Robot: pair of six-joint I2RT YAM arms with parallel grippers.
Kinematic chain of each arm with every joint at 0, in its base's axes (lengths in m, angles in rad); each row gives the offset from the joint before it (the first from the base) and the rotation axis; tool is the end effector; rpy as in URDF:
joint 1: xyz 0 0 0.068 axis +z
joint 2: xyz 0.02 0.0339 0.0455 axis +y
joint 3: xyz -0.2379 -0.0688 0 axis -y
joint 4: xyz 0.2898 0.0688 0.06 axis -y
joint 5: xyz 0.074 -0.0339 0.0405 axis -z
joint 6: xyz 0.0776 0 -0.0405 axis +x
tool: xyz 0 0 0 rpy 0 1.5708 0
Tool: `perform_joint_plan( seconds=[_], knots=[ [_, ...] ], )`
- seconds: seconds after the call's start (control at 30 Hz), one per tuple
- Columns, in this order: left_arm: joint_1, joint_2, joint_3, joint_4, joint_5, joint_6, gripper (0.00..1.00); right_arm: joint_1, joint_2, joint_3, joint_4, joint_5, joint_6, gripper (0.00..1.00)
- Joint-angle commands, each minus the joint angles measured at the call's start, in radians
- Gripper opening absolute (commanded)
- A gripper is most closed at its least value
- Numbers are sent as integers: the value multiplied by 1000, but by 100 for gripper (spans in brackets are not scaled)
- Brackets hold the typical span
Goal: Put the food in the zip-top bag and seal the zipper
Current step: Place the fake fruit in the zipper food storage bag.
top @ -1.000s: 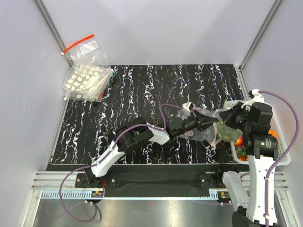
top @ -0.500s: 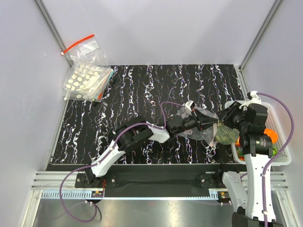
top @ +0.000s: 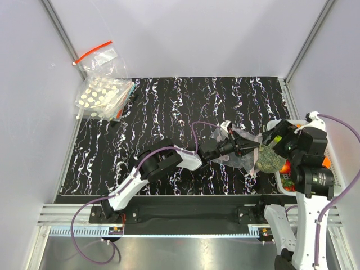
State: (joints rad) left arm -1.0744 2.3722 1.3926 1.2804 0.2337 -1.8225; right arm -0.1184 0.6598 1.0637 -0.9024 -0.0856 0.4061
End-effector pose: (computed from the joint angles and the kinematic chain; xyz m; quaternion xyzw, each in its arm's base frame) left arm 0.2438 -0.4878 0.1161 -0.1279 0.5827 -0.8020 0.0289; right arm 0.2072 -0.0180 0.3560 0.2016 0.8352 0.1096 0.4998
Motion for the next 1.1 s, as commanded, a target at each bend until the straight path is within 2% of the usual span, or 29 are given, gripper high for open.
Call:
perform_joint_plan(
  seconds=[0.0,0.03,0.1,0.27,0.4,0.43,0.53,0.77,0.87,1.07],
  knots=[
    [-5,-5,20,51,-10,22,0,5,-3,96,-180,213,22,94],
    [-5,-7,19,50,-11,23,0,5,-3,107,-206,271,37,95],
    [-7,-10,16,42,-13,26,0,5,-21,95,-239,288,42,95],
    [-10,-7,20,34,-19,29,0,5,-114,104,-240,306,71,87],
    [-13,-10,20,30,-19,31,0,5,-95,94,-279,381,144,55],
    [-13,-11,17,30,-19,31,0,5,-89,94,-283,395,154,31],
    [-13,-18,16,28,-20,32,0,3,-88,107,-323,435,217,1],
    [-13,-31,0,31,-25,38,0,3,-150,-22,-294,386,365,0],
    [-13,-42,-9,30,-22,42,0,5,-158,-24,-277,403,390,0],
    [-13,-50,-15,20,-16,42,0,5,-170,-152,-190,330,442,0]
  ],
)
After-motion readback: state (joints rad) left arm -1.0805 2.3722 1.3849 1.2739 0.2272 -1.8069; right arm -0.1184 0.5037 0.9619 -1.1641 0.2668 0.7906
